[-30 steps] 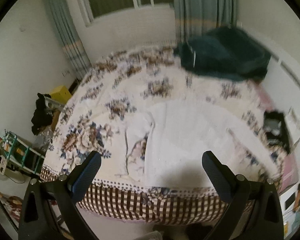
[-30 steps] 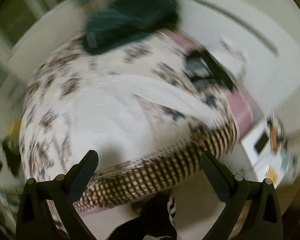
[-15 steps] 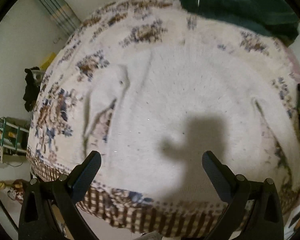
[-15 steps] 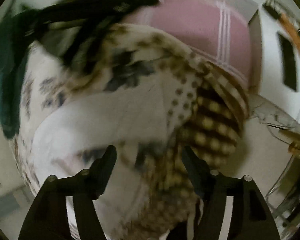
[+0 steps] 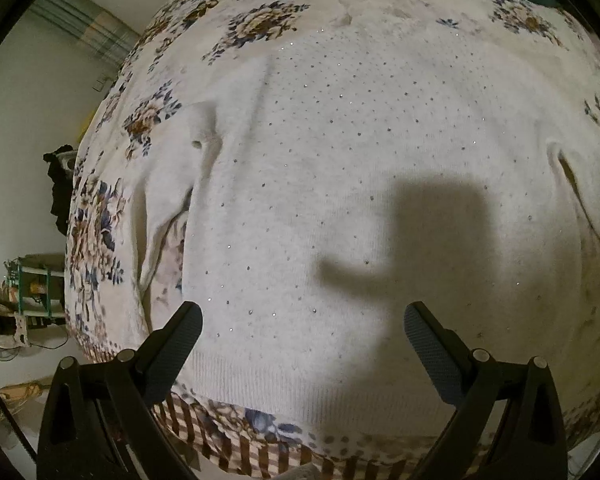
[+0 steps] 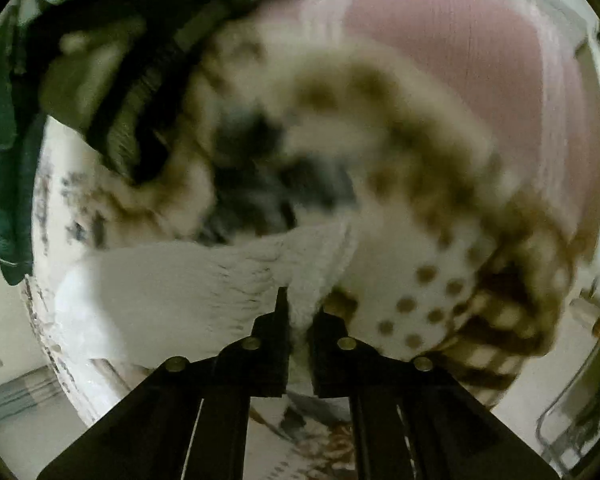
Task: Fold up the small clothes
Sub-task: 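Grasp a sweater sleeve cuff with the right gripper and lift it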
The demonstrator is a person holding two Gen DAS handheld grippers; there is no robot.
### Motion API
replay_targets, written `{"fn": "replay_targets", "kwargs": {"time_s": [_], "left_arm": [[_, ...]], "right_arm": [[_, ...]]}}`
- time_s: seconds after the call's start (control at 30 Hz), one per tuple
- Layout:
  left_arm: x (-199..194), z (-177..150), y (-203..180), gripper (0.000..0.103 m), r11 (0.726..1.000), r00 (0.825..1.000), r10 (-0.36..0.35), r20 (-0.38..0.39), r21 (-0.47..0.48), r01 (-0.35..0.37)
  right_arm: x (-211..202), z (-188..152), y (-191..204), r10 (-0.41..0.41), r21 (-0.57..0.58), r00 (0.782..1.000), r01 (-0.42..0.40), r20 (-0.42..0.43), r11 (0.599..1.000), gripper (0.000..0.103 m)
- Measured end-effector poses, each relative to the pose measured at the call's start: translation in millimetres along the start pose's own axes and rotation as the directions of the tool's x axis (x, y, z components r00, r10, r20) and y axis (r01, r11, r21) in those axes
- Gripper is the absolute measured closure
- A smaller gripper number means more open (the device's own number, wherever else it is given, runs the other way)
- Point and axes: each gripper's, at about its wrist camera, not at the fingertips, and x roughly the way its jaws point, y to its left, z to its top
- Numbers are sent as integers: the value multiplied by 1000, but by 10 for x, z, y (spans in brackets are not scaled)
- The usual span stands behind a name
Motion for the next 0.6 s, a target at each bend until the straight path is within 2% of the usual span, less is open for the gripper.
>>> {"fn": "replay_targets", "kwargs": {"time_s": [0.13, 0.33, 0.43, 0.53, 0.6], "left_arm": [[3, 58, 30, 0, 999, 999, -38, 14, -32, 38], [200, 104, 145, 0, 990, 995, -102, 4, -100, 102], [343, 96, 291, 0, 982, 992, -130, 5, -140, 129], [492, 76, 461, 0, 975, 991, -136, 11, -178, 135], [637, 64, 644, 0, 968, 991, -129, 18, -215, 130]], "right_arm": [[-535, 243, 180, 22, -16, 994, -20, 111, 1000, 96], [-1018, 457, 930, 41, -101, 986, -25, 161, 995, 96], [-1238, 253, 1507, 80, -160, 984, -54, 158, 986, 96], [-1308, -88, 2314, 116, -266, 982, -73, 150, 961, 96], [-1173, -418, 3000, 121, -355, 984, -68, 130, 932, 96]]}}
